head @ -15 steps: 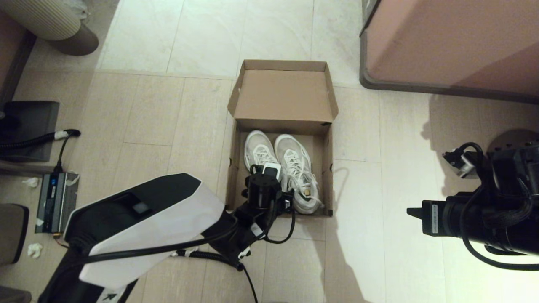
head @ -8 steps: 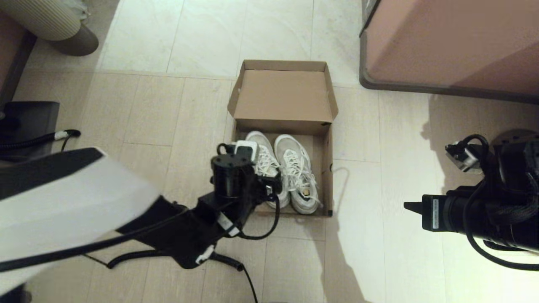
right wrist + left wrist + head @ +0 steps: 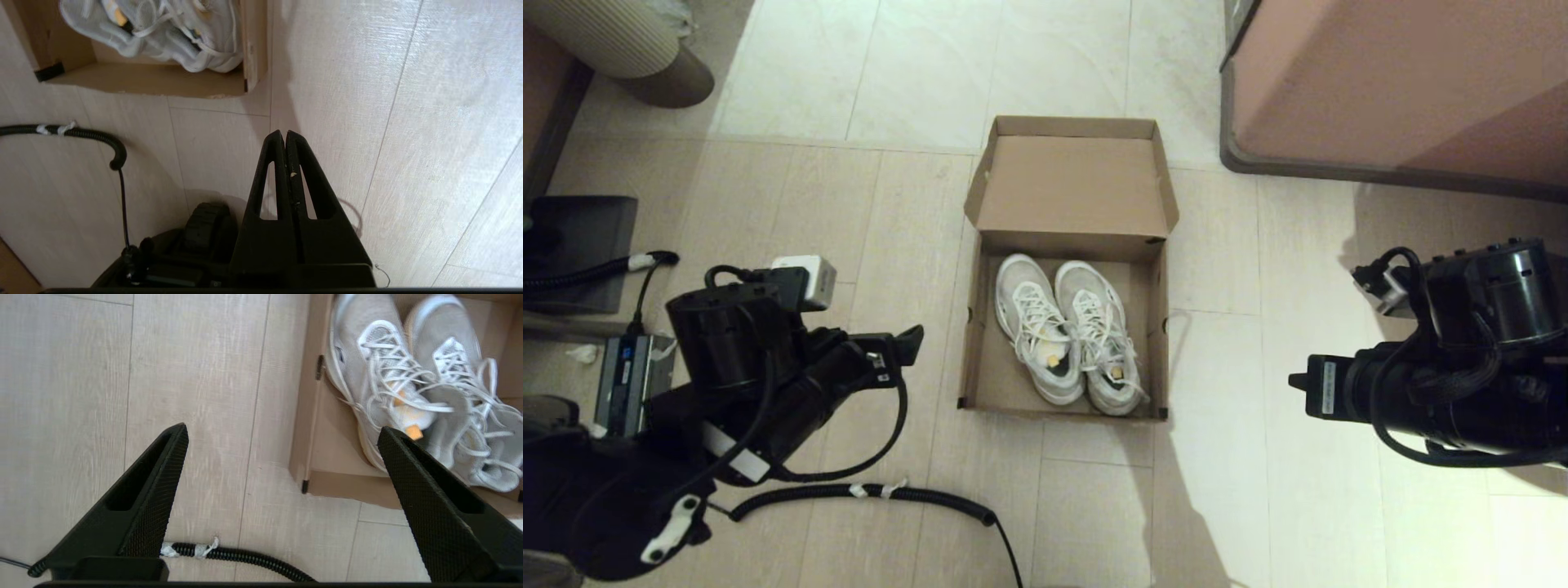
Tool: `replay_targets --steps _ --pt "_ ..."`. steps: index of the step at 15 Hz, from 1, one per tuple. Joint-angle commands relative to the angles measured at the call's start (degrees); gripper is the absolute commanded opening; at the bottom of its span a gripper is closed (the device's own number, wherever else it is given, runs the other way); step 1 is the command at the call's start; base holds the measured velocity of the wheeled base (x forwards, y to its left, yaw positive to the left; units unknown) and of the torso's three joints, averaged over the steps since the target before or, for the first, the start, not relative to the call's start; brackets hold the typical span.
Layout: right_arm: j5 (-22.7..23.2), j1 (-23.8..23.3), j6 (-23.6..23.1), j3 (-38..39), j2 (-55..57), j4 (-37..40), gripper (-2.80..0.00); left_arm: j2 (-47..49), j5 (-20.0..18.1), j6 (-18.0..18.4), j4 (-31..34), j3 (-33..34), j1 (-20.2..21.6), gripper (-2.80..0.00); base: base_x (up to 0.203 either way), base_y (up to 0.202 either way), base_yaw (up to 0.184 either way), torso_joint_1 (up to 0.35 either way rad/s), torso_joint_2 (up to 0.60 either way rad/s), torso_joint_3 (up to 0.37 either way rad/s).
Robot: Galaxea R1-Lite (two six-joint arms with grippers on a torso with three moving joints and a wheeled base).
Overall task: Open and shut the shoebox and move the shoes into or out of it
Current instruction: Close the shoe box
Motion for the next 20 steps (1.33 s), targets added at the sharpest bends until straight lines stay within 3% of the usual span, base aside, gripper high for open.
replay_targets --steps 1,5,12,15,20 --pt "-0.02 0.1 -0.01 -0.75 0.02 -0.15 -2.8 1.61 0.02 -0.06 -0.31 -0.87 0.04 -2.73 0.0 0.0 0.0 0.0 0.0 0.0" --pt "0.47 0.45 0.08 -3.4 3.78 -4.03 -2.8 12.5 -0.15 0.17 -0.25 -11.47 -1.53 -2.8 0.0 0.0 0.0 0.0 0.0 0.0" --pt "5.55 1.94 -1.77 -3.7 25.38 -28.34 -2.8 33.45 0.19 1.49 0.62 -34.18 -1.94 -2.8 0.0 0.0 0.0 0.0 0.0 0.0" --pt "5.95 4.18 -6.29 -4.25 32.53 -36.35 -2.8 38.7 0.21 1.7 0.95 -35.86 -3.35 -2.8 0.0 0.0 0.0 0.0 0.0 0.0" --pt "5.76 4.97 -7.21 -8.01 38.94 -36.6 -2.8 43.48 0.61 1.78 0.75 -36.6 -5.08 -2.8 0.0 0.0 0.0 0.0 0.0 0.0"
